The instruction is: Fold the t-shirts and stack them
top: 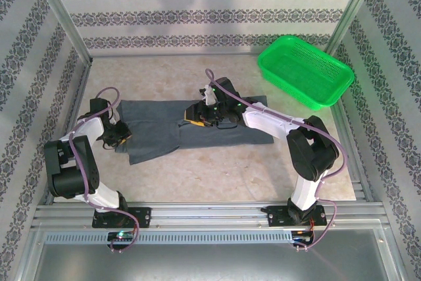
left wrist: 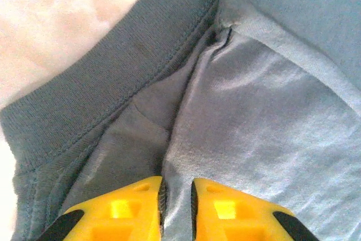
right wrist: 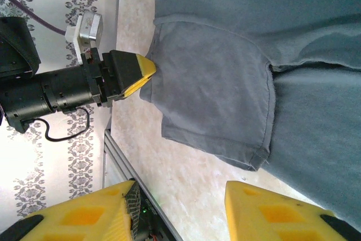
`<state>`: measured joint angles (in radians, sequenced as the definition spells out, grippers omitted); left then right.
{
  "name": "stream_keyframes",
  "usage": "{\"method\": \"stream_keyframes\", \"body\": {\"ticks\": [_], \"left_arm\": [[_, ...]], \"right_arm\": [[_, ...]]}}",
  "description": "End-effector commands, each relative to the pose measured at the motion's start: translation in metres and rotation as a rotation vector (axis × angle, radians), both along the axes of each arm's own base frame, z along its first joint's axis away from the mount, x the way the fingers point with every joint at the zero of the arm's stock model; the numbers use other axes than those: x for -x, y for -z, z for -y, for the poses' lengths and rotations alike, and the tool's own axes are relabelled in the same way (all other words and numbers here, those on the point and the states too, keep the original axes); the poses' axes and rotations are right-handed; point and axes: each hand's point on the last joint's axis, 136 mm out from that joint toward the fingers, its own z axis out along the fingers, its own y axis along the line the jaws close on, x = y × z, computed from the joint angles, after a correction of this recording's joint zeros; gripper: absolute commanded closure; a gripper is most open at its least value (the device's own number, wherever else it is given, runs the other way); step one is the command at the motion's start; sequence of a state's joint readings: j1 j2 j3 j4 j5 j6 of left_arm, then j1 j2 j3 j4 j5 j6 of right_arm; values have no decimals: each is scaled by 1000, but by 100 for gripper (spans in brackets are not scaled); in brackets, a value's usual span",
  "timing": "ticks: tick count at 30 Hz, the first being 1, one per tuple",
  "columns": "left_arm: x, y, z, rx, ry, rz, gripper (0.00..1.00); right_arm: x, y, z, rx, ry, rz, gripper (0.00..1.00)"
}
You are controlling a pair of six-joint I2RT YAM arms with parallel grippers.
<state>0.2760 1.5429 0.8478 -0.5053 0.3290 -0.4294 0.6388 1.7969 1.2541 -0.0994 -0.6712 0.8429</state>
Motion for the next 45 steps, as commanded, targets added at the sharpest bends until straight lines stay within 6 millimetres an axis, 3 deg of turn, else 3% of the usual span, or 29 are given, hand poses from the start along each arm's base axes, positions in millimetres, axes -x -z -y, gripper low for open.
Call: {"method": "stream_keyframes", "body": {"ticks": [1,7,14,22,29,34,40,45], "left_arm": [[4,3,4,7,30,-24,80],[7,7,4,2,35,-38,84],[6,4,1,-4,23,-42,99],[-5,-32,-3,-7,-51,10,100],[-26,-59,-12,-12,-105,35,100],[-49,-67,-17,-10,-97,37,100],[-79,-63,-26,-16,-89,35,100],[-90,-43,-33,-28,-77,-30,100]], "right_arm": [[-6,-9,-3,-23,1,14,55],[-6,-8,-1,-21,6,14,55],[-5,-7,0,-18,12,11,55],[-10,-6,8,-6,42,12,55],[-17,-9,16,-5,70,17,55],[-18,-9,19,-7,78,17,55],[-15,-6,23,-1,86,10,55],[-13,-3,28,7,98,6,55]]}}
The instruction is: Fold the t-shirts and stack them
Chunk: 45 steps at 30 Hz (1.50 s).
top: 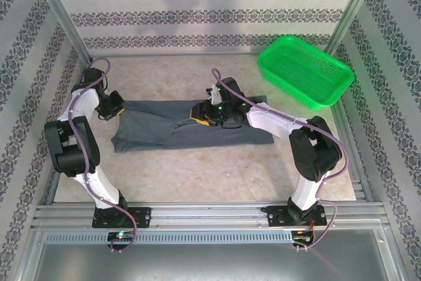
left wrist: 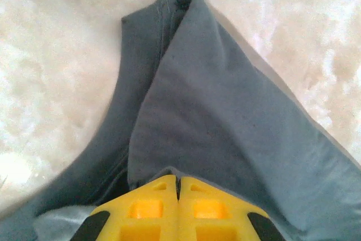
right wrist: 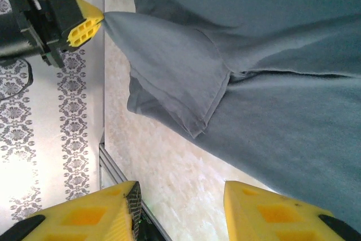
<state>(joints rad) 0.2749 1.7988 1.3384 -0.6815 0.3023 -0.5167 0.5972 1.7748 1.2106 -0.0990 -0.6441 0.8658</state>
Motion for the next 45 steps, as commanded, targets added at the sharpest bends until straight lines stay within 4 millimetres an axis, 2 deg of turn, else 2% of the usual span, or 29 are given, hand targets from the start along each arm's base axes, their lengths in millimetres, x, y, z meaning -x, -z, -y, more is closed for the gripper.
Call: {"method": "stream_keyframes", "body": {"ticks": [1,5,10,11,12,14,16,18,20,23,25,27,30,33,37,41,45], "left_arm": [[6,15,-4,-28,9,-87,100],[2,32,-17,-91,13,-113,100],[-19,34,-24,-111,20,-76,97],[-21,35,-24,-109,20,-77,92],[-22,36,-24,-107,18,-82,80],[-20,33,-26,-112,7,-92,71],[-13,19,-27,-144,-16,-77,62],[2,-1,-24,-184,-63,-58,50],[21,-15,-7,-150,-104,-31,50],[51,-14,46,0,-143,-7,59],[75,2,85,108,-177,-26,64],[99,18,115,183,-229,-56,70],[121,37,137,226,-304,-85,71],[127,55,136,212,-343,-126,71],[115,72,118,154,-378,-143,71],[91,85,99,124,-397,-163,71],[36,88,78,64,-326,-126,70]], "right_arm": [[-3,-11,8,-14,27,32,55],[-4,-12,14,-6,41,35,55],[-5,-8,26,22,61,38,56],[-5,-5,30,34,70,35,56],[-7,-4,36,47,83,36,57],[-12,0,51,73,113,38,58],[-19,3,73,115,157,42,59],[-30,11,105,194,222,41,60],[-40,22,138,289,288,31,64],[-54,39,182,446,348,10,69],[-65,51,200,518,358,-20,72],[-76,64,209,561,350,-52,74],[-89,82,214,638,328,-80,75],[-94,100,221,740,303,-115,74],[-86,124,226,846,259,-190,72],[-60,136,230,930,243,-267,70],[-18,139,231,998,251,-337,70]]}}
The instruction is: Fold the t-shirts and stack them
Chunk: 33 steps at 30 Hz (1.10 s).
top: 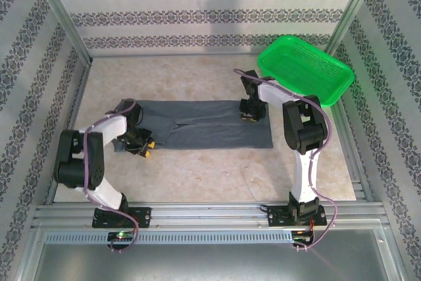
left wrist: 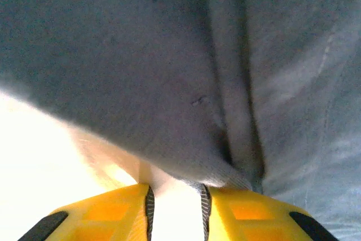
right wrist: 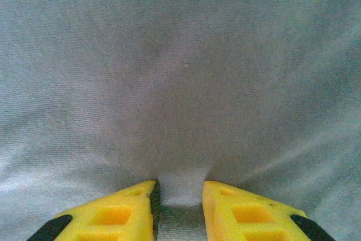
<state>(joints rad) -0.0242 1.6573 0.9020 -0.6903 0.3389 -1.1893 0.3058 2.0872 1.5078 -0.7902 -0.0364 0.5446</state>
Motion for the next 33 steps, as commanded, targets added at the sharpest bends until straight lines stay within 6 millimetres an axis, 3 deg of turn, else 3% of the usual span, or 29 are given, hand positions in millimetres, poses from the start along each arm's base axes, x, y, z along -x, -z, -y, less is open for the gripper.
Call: {"method": "stream_keyframes", "body": {"ticks": [1,7,11,15,19,22,26,29,31,33], "left_arm": [[-113,14,-47,-202,55,294,69],[-220,14,-15,-91,162,427,68],[-275,12,29,-17,230,516,66],[-312,14,90,87,297,590,64],[-335,10,129,141,345,641,58],[-345,-10,134,143,343,697,55],[-341,-59,124,95,406,758,47],[-317,-100,111,24,427,780,42],[-289,-117,102,-2,421,777,37],[-247,-121,100,9,428,736,36]], "right_arm": [[62,6,14,135,27,-145,70],[148,20,-8,74,129,-205,70],[197,27,-37,-24,238,-204,70],[215,31,-83,-142,320,-200,69],[207,34,-127,-273,378,-192,68],[190,22,-143,-345,396,-156,65],[180,-13,-151,-403,384,-113,60],[186,-37,-130,-372,383,-72,59],[192,-51,-104,-321,364,-21,57],[198,-62,-75,-261,306,43,54]]}}
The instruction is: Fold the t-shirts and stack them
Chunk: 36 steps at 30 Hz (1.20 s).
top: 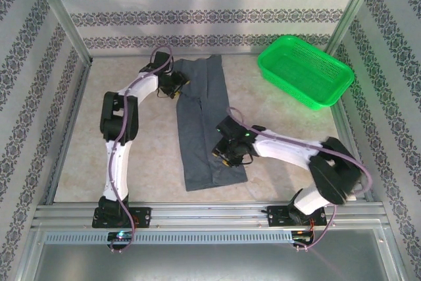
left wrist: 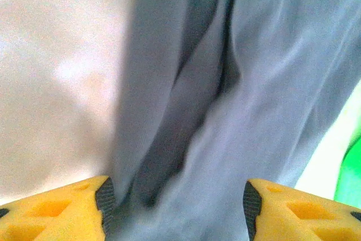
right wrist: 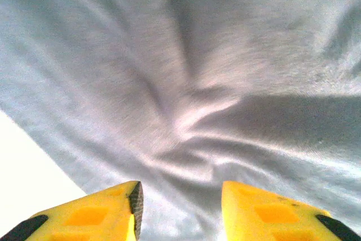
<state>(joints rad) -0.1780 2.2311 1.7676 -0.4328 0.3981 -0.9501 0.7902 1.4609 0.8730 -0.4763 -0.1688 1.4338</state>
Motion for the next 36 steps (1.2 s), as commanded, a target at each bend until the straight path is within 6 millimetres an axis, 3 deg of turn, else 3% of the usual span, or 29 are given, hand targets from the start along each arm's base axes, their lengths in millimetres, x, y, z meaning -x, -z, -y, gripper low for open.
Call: {"method": "stream_keyframes", "body": {"ticks": [1,5,7,10,12,15,18,23,28,33,36], "left_arm": [[44,-62,-1,-22,40,91,36],[159,-37,7,-3,146,-126,36],[224,-22,17,26,219,-246,36],[306,-8,27,58,313,-384,36],[344,-2,35,97,337,-434,36],[381,8,48,121,357,-476,36],[399,20,56,112,369,-506,36],[410,34,77,86,409,-524,38],[398,52,92,90,376,-510,48],[368,49,111,92,354,-436,60],[363,49,107,47,343,-430,81]], "right_arm": [[17,-9,61,180,-57,57,53],[35,-3,84,240,-266,80,46],[47,6,87,253,-365,36,46],[57,18,81,249,-458,-13,46],[59,26,78,247,-491,-34,46],[59,37,72,241,-530,-70,47],[62,45,67,241,-555,-106,49],[69,55,65,232,-564,-144,54],[67,59,58,207,-558,-145,67],[65,55,51,173,-544,-130,79],[64,50,47,151,-534,-113,88]]}}
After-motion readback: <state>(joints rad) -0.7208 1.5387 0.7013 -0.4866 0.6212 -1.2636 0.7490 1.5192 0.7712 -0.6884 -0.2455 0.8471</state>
